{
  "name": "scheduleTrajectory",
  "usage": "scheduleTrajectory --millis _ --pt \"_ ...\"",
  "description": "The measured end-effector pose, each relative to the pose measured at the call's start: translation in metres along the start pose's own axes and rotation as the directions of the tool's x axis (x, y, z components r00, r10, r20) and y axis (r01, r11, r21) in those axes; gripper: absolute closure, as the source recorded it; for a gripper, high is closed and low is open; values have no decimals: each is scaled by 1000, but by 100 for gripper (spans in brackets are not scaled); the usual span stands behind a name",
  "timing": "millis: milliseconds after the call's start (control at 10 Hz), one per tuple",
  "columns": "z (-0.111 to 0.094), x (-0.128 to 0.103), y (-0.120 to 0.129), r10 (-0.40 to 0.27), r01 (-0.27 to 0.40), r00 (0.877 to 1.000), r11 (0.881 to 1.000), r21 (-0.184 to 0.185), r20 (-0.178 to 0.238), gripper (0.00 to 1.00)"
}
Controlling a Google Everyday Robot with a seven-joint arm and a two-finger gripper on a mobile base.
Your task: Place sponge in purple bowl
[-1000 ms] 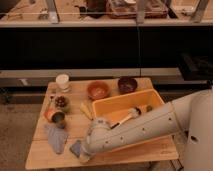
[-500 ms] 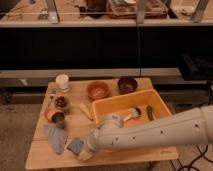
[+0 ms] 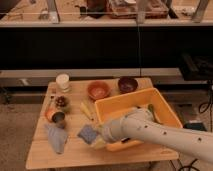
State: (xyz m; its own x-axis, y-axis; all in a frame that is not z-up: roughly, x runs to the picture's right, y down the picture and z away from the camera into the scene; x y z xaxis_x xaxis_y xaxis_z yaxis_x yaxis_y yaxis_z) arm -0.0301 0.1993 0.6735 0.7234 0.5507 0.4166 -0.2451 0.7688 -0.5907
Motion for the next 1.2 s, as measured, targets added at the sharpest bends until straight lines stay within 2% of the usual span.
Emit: scheduleTrajectory --millis 300,500,700,1000,1200 --pt "-26 19 -28 46 -48 995 999 20 85 100" --pt "-39 25 -37 48 -49 990 999 5 132 100" --pt "-41 17 -35 38 -33 985 999 -32 169 100" --pt "-35 -21 -18 -13 37 977 994 -107 214 100" --pt "-41 -31 -19 -25 49 973 994 -101 227 100"
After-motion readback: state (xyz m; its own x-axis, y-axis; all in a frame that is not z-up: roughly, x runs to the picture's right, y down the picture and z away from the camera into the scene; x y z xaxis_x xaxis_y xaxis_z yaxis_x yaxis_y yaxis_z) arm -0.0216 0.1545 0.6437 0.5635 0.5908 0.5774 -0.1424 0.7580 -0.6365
